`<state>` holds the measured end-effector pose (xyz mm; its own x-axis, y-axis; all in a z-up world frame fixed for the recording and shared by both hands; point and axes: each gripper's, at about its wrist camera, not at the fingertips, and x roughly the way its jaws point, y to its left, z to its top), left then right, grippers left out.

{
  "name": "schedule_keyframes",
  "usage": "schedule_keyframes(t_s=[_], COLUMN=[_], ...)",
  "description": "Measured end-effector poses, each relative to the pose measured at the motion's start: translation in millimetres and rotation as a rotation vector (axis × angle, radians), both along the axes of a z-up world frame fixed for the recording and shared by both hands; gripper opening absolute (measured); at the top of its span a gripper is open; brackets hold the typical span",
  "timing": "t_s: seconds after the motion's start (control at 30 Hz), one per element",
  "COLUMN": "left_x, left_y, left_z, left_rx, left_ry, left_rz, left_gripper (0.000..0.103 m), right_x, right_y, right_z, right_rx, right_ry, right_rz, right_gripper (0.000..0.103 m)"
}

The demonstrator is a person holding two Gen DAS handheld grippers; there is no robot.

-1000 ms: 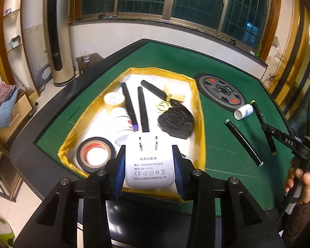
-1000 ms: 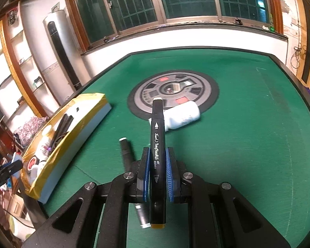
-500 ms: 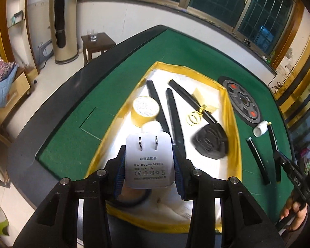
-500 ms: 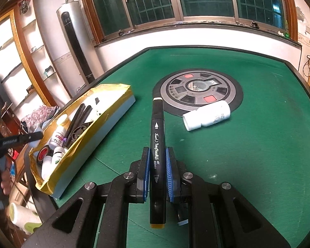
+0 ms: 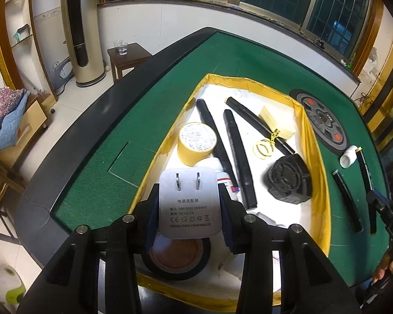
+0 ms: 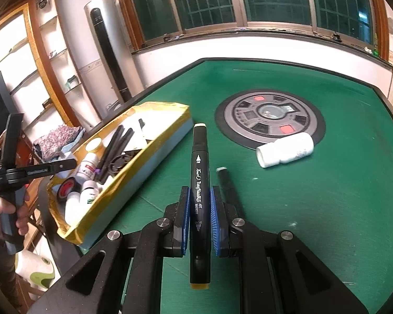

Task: Organize rigid objects
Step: 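Carry the charger and the marker toward the tray with both grippers, then lower the charger into the tray with the left gripper while the right gripper carries the marker over it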

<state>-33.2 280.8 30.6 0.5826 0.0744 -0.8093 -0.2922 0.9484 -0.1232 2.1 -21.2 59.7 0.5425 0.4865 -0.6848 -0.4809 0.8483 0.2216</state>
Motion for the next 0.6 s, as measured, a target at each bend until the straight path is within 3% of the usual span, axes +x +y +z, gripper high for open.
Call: schedule_keyframes(t_s=[0.4, 0.6], left_x=[5, 6], left_y=[11, 6], left_z=[-6, -8], left_rx=[-0.005, 0.044], left_ry=[0.010, 0.017], left_rz=[-0.008, -0.039], left_gripper=[0.039, 0.039], right_x=[-10, -12], right_y=[49, 72], right_z=[7, 7], right_rx=[-0.034, -0.058], right_ry=[-0.017, -0.020], right_rz=[0.097, 0.135], right_gripper=[0.013, 0.013])
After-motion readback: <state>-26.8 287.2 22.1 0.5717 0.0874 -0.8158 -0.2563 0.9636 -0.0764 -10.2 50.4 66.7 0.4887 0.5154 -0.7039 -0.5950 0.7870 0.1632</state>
